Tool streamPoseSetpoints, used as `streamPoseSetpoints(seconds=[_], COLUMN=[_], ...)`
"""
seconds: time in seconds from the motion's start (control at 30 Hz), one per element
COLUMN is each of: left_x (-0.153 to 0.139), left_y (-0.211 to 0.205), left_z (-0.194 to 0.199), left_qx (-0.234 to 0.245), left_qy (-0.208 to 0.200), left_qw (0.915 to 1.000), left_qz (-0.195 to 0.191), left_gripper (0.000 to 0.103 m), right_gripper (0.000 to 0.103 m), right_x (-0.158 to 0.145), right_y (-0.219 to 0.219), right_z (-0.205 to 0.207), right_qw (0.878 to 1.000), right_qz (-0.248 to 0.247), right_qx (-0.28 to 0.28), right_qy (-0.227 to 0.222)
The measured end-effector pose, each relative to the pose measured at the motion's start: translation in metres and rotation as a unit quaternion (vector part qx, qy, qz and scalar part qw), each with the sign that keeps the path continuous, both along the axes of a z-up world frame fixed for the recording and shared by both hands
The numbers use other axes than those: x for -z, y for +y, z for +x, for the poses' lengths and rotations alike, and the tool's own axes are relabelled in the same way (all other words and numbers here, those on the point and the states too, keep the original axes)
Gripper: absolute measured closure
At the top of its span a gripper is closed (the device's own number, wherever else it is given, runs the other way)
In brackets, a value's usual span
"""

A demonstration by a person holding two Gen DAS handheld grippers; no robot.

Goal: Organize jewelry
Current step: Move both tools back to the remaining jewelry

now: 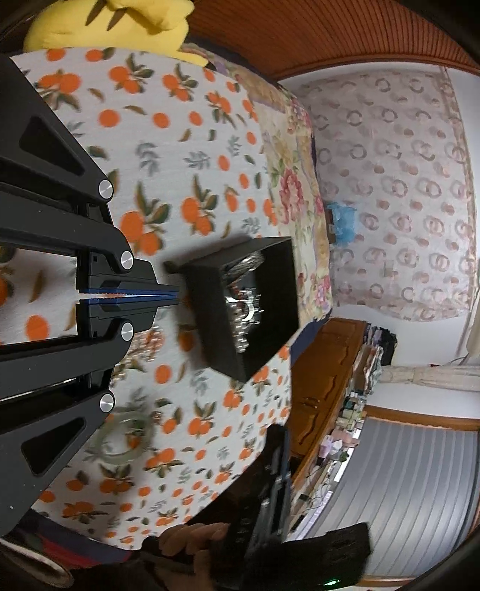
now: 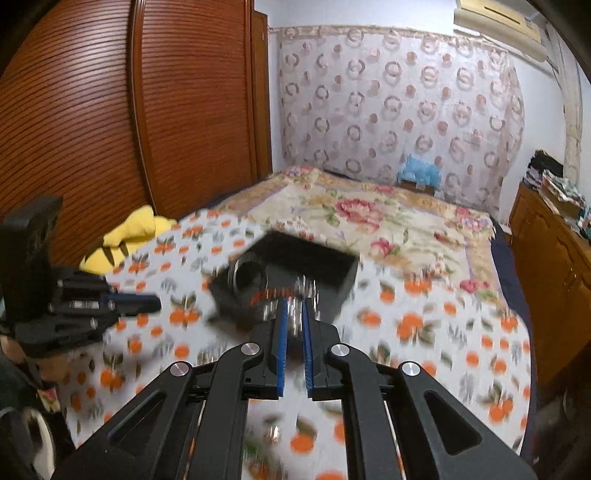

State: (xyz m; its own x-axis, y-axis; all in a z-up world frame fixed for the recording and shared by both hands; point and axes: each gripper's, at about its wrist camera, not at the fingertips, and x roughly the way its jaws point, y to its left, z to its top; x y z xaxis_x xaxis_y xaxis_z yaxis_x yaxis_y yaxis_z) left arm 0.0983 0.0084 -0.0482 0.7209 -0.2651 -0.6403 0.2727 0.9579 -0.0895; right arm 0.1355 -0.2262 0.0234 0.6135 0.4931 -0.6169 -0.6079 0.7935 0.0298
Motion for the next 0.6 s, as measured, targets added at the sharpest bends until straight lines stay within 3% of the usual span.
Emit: streamPoseSetpoints(seconds=[0.27,0.43,0.53,0.57,0.6], left_x=[0.033,0.042,0.045,0.045,0.045], left_y=[-0.01,-0.013,-0.016,-0.017,-0.017], left_z=[-0.022,-0.029,-0.03,-0.029,-0.03], left_qx=[0.009,0.011,0.012,0.011,0.011], left_qy=[0.039,0.052,0.055,0.056,0.056], left_qw=[0.9992,0.9986,0.9984,0.9983,0.9983], left_qz=[0.008,0.005,0.008,0.009,0.009], left_gripper=[0.093,0.081,0.079,0.079,0.079], right_gripper=[0.093,0.093,0.093,0.092,0.084], right_x=[0.057,0.071,0.074,0.075,0.076], right_y=[-0.017,-0.03,-0.033,-0.034,-0.035], right_z=[-0.045,-0.059,-0.06,-0.058,-0.056], right_qw=[0.999,0.997,0.997,0.997,0.996], right_qz=[-0.024,-0.006,-0.001,-0.004,-0.005], right_qx=[0.008,0.021,0.025,0.028,0.031], right_qy=[0.046,0.073,0.076,0.078,0.079])
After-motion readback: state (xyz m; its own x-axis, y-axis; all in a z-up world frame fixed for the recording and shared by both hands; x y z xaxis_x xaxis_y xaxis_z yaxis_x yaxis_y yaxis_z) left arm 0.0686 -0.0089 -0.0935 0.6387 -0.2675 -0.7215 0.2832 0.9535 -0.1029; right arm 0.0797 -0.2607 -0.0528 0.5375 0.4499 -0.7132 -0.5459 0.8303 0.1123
